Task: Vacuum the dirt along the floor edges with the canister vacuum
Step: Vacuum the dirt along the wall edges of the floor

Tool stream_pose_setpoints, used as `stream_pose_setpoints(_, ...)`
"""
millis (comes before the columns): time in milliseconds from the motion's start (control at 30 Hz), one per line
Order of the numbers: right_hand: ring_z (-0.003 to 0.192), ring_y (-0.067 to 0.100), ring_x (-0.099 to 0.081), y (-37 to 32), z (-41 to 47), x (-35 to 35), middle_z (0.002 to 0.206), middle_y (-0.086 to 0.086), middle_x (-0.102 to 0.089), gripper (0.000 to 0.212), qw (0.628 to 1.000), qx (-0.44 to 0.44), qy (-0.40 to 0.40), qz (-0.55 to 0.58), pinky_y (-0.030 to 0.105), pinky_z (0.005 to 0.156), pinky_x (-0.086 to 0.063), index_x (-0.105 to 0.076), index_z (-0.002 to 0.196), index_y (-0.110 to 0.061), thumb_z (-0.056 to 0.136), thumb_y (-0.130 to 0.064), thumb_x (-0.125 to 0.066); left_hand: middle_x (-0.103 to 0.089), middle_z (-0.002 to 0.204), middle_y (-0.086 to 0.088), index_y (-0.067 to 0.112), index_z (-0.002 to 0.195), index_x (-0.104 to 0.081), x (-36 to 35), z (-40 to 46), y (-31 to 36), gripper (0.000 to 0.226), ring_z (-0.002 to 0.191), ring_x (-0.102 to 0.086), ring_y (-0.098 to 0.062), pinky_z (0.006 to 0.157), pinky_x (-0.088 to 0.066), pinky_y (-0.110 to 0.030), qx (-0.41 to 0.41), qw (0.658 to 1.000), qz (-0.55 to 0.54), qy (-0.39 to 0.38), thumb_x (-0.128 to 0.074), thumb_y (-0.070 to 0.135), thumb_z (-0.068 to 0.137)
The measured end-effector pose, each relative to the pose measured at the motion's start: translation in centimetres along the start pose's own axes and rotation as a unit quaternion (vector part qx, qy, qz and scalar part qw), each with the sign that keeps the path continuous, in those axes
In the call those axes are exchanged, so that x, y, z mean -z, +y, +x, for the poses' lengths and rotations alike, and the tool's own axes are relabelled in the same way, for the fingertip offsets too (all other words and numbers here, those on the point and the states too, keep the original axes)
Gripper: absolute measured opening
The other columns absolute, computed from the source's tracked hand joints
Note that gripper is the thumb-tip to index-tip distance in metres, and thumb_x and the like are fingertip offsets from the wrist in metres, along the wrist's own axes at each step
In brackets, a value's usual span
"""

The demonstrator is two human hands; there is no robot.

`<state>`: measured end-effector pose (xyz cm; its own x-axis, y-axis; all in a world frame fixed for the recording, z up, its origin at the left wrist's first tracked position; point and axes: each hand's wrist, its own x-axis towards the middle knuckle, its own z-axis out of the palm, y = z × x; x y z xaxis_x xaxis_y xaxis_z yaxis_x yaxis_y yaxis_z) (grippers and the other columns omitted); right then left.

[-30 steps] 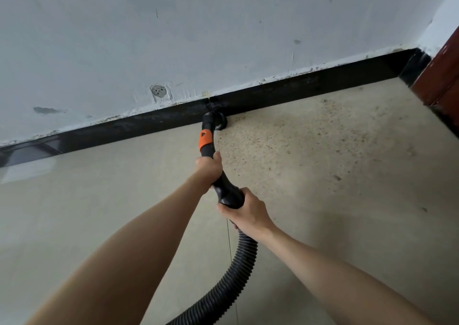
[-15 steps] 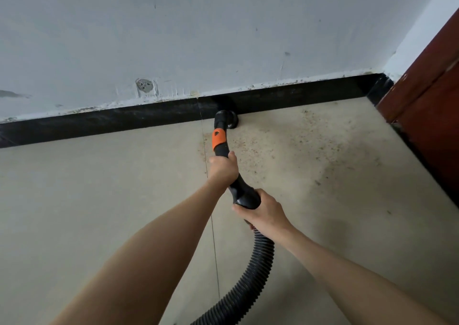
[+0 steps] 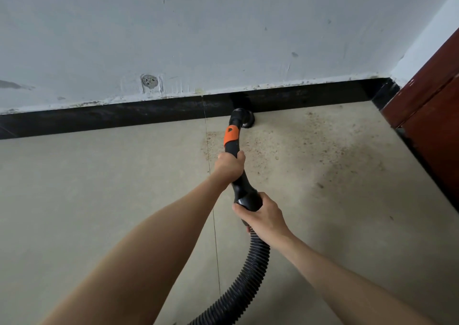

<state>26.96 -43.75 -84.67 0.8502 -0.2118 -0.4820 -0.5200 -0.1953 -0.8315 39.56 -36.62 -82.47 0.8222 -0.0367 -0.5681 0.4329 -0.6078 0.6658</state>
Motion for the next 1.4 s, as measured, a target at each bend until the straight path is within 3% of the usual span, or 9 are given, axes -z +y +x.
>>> stream_pose_setpoints(133, 0.053, 0.013, -0.058, -0.5, -0.6, -2.4, 0.072, 0.002, -0.066, 0.03, 0.999, 0.0, -0.048, -0.001, 0.025, 0.053, -0.051, -0.057, 0.1, -0.018, 0.079, -0.031, -0.074, -0.054, 0.098, -0.014, -0.002, 0.121, -0.043, 3.1, -0.2, -2.6, 0.046, 0.076, -0.055, -0.026, 0.047, -0.041, -0.026, 0.017, 1.0, 0.006, 0.023, -0.043, 0.037, 0.097)
stream_pose_setpoints(267, 0.056, 0.013, -0.059, -2.0, -0.3, -4.5, 0.073, -0.001, -0.065, 0.029, 0.994, 0.017, -0.104, -0.025, 0.028, 0.058, -0.053, -0.055, 0.099, -0.021, 0.079, -0.032, -0.074, -0.051, 0.077, -0.008, 0.001, 0.109, -0.046, 6.7, -0.4, -4.5, 0.035, 0.06, -0.055, -0.022, 0.046, -0.047, -0.027, 0.046, 0.997, -0.027, 0.049, -0.045, 0.033, 0.095)
stream_pose_setpoints(500, 0.057, 0.013, -0.06, -2.6, -1.0, -6.4, 0.073, -0.002, -0.064, 0.034, 0.989, 0.02, -0.143, -0.039, 0.028, 0.062, -0.054, -0.056, 0.103, -0.018, 0.079, -0.032, -0.074, -0.051, 0.088, -0.01, 0.002, 0.117, -0.04, 9.0, -0.8, -6.3, 0.041, 0.068, -0.053, -0.021, 0.044, -0.04, -0.027, 0.058, 0.993, -0.06, 0.082, -0.05, 0.033, 0.092)
stream_pose_setpoints(600, 0.058, 0.012, -0.059, -1.9, -1.5, -6.2, 0.071, -0.002, -0.064, 0.034, 0.99, 0.017, -0.133, -0.037, 0.031, 0.065, -0.057, -0.056, 0.102, -0.018, 0.079, -0.034, -0.075, -0.05, 0.092, -0.01, 0.002, 0.118, -0.038, 8.0, -1.2, -6.5, 0.041, 0.067, -0.051, -0.019, 0.046, -0.039, -0.028, 0.056, 0.992, -0.06, 0.091, -0.049, 0.032, 0.093)
stream_pose_setpoints(867, 0.059, 0.011, -0.061, 0.2, -2.8, -4.1, 0.077, -0.002, -0.065, 0.039, 0.994, 0.005, -0.062, -0.093, 0.029, 0.063, -0.055, -0.056, 0.094, -0.024, 0.075, -0.054, -0.072, -0.055, 0.105, -0.015, 0.002, 0.123, -0.037, 4.4, -2.1, -6.7, 0.044, 0.087, -0.057, -0.03, 0.077, -0.052, -0.039, 0.053, 0.991, -0.085, 0.086, -0.044, 0.036, 0.096)
stream_pose_setpoints(1133, 0.054, 0.012, -0.059, 1.5, -3.0, -2.0, 0.073, -0.001, -0.064, 0.034, 0.998, -0.011, -0.002, -0.057, 0.026, 0.055, -0.052, -0.059, 0.087, -0.021, 0.075, -0.05, -0.073, -0.052, 0.104, -0.014, 0.0, 0.126, -0.034, 1.0, -2.3, -4.1, 0.047, 0.083, -0.054, -0.025, 0.066, -0.044, -0.034, 0.016, 0.998, -0.021, 0.061, -0.041, 0.036, 0.098)
stream_pose_setpoints(1400, 0.058, 0.016, -0.062, 2.9, -2.7, 0.3, 0.074, 0.001, -0.066, 0.036, 0.998, -0.025, 0.051, -0.036, 0.036, 0.061, -0.056, -0.059, 0.085, -0.022, 0.072, -0.052, -0.073, -0.055, 0.111, -0.018, -0.003, 0.125, -0.034, -2.3, -2.1, -1.7, 0.048, 0.095, -0.058, -0.031, 0.072, -0.045, -0.036, -0.02, 0.999, 0.023, 0.043, -0.041, 0.036, 0.098)
